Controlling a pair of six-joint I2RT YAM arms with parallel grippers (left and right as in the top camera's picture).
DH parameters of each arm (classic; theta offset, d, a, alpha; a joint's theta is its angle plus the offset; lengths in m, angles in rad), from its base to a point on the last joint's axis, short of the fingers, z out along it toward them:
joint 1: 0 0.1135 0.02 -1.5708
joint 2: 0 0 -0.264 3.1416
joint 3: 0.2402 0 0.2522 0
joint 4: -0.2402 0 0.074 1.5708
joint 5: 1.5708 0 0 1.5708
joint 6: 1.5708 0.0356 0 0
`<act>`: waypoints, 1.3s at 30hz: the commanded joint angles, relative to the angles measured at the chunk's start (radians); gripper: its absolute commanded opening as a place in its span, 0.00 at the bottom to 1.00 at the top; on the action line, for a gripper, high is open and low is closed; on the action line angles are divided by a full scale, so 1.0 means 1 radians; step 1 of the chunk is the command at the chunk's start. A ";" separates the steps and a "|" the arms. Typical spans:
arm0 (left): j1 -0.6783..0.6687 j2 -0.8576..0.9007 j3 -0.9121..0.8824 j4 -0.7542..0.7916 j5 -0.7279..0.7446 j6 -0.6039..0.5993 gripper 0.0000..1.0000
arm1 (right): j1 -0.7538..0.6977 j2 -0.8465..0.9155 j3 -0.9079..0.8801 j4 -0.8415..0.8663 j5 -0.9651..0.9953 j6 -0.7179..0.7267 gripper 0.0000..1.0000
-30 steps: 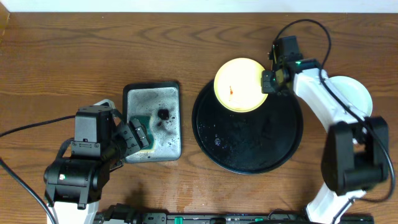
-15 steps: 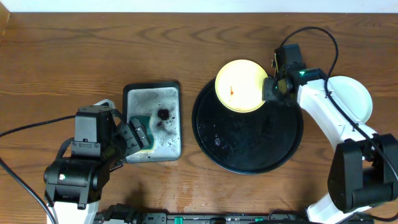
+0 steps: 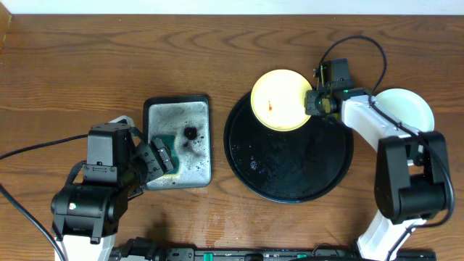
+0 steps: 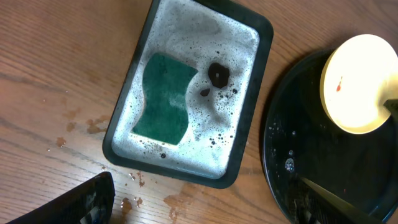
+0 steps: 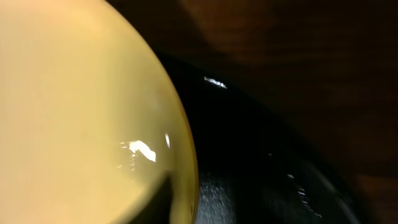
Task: Clean dirty plates on tray and stack at the side
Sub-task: 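Grip the rim of the yellow plate on the black tray with the right gripper, then grasp the green sponge in the sink tray with the left gripper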
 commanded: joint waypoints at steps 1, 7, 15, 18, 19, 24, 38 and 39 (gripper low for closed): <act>0.004 0.000 0.022 -0.002 -0.001 0.013 0.88 | -0.003 0.016 -0.008 0.003 -0.005 -0.013 0.01; 0.004 0.000 0.022 -0.002 -0.002 0.013 0.88 | -0.003 -0.093 -0.006 -0.093 -0.010 0.031 0.01; 0.004 0.000 0.022 -0.002 -0.001 0.013 0.88 | 0.024 -0.276 -0.007 -0.392 -0.039 0.103 0.01; 0.004 0.000 0.022 -0.002 -0.001 0.013 0.88 | 0.044 -0.270 -0.017 -0.489 -0.039 0.189 0.01; 0.004 0.000 0.022 -0.002 -0.002 0.013 0.88 | 0.050 -0.265 -0.026 -0.497 -0.039 0.206 0.01; 0.004 0.000 0.022 -0.002 -0.002 0.013 0.88 | 0.068 -0.238 -0.125 -0.433 -0.039 0.374 0.01; 0.004 0.000 0.022 -0.002 0.000 0.013 0.88 | 0.051 -0.241 0.005 -0.448 -0.039 -0.039 0.44; 0.004 0.000 0.022 -0.008 0.011 0.013 0.88 | 0.050 -0.238 0.004 -0.447 -0.039 -0.051 0.44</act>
